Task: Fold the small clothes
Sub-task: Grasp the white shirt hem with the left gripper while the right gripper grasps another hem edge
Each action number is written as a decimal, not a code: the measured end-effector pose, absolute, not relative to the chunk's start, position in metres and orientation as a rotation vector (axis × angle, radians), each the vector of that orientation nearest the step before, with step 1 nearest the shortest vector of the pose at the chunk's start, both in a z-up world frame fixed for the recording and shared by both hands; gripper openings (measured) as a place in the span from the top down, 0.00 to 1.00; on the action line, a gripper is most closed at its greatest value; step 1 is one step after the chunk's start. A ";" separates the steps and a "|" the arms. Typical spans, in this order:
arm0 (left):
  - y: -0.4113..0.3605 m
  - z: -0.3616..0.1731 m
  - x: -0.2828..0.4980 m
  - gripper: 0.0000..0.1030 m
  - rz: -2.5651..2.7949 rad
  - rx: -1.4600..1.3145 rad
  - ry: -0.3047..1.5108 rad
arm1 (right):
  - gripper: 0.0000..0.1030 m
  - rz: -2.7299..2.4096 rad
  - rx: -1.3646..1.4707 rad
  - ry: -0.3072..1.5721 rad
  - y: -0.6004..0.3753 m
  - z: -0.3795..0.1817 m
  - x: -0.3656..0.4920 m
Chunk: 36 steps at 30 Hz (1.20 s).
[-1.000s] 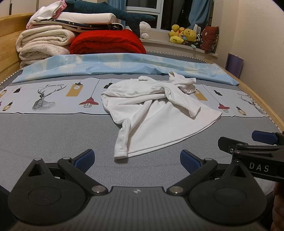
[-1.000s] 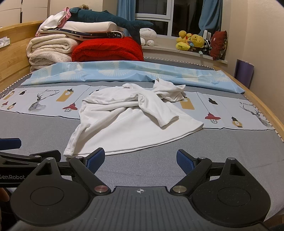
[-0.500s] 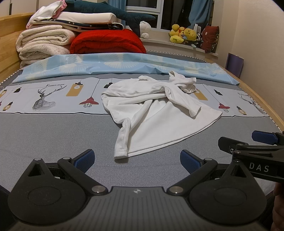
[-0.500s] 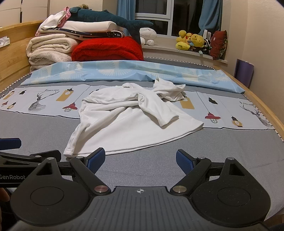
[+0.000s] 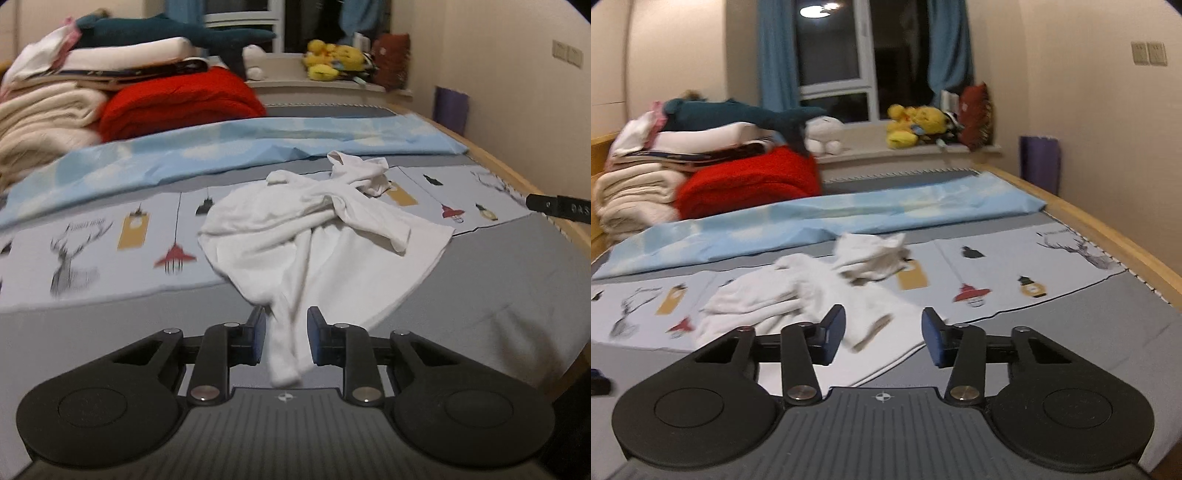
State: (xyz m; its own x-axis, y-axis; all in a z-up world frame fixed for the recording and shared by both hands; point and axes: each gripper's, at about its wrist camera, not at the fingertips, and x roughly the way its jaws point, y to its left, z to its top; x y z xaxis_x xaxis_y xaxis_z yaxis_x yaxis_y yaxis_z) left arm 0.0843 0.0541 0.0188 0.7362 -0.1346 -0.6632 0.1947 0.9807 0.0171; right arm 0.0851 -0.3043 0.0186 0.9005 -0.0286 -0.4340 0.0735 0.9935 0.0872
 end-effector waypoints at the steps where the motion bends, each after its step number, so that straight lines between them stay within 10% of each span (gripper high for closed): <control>1: 0.061 0.017 0.097 0.74 -0.202 0.077 0.726 | 0.63 -0.063 0.120 0.465 -0.315 0.014 0.100; 9: 0.100 -0.048 0.171 0.71 -0.140 -0.155 0.987 | 0.66 -0.145 0.197 0.666 -0.358 -0.050 0.222; 13: 0.089 -0.059 0.191 0.36 -0.182 -0.207 1.051 | 0.57 -0.161 0.196 0.744 -0.368 -0.084 0.272; 17: 0.067 -0.078 0.204 0.31 -0.215 -0.173 1.137 | 0.56 -0.169 0.190 0.804 -0.370 -0.110 0.309; 20: 0.056 -0.090 0.211 0.36 -0.175 -0.079 1.160 | 0.56 -0.141 0.181 0.846 -0.365 -0.125 0.325; 24: 0.061 -0.103 0.212 0.95 -0.149 0.010 1.192 | 0.95 -0.126 0.138 0.858 -0.355 -0.120 0.324; 32: 0.127 -0.052 0.181 0.97 -0.098 -0.093 1.038 | 0.96 -0.019 0.182 0.680 -0.358 -0.002 0.223; 36: 0.151 -0.037 0.148 0.97 -0.171 -0.074 1.054 | 0.96 -0.048 0.146 0.887 -0.372 -0.013 0.157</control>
State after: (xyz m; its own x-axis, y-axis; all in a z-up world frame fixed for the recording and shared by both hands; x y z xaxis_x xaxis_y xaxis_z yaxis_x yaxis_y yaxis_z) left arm 0.1479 0.1507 -0.0368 0.4824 -0.1757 -0.8582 0.1046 0.9842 -0.1427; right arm 0.1566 -0.3719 -0.0129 0.6317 0.0192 -0.7750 0.1020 0.9889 0.1076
